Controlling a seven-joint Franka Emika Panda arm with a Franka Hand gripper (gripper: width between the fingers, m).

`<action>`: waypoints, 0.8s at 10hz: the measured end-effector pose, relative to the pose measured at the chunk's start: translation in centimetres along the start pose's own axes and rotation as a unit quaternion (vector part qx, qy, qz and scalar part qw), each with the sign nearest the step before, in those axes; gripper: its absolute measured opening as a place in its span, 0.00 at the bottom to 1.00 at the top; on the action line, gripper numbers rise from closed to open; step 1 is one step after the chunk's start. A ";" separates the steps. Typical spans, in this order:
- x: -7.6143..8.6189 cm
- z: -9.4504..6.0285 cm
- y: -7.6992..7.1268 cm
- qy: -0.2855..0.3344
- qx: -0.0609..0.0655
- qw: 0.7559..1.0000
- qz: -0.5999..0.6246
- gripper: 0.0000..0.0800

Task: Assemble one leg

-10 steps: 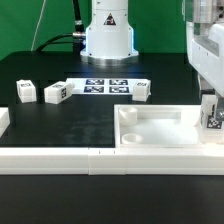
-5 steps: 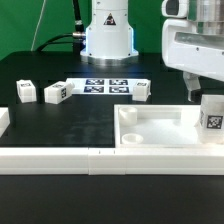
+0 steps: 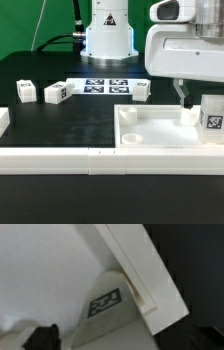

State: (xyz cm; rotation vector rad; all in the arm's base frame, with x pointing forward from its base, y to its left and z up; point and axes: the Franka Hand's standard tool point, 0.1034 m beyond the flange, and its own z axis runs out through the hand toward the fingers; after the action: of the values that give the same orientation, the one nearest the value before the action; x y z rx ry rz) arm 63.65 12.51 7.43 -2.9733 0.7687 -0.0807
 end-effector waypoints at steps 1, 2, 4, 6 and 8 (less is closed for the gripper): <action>0.0 0.0 0.0 0.000 0.000 0.999 -0.043 0.81; 0.1 0.0 0.1 0.000 0.000 0.995 -0.095 0.81; 0.2 0.0 0.4 0.002 -0.004 0.985 -0.174 0.81; 0.2 0.0 0.4 0.002 -0.004 0.985 -0.173 0.66; 0.3 0.0 0.4 0.002 -0.004 0.985 -0.173 0.36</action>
Offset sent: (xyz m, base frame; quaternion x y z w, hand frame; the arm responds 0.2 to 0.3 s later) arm -0.0032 0.0001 -0.0011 0.0003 0.0057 -0.2232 0.9747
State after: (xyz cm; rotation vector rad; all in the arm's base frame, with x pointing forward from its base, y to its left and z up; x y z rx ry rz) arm 63.69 12.05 7.38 -3.0807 0.2444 -0.1014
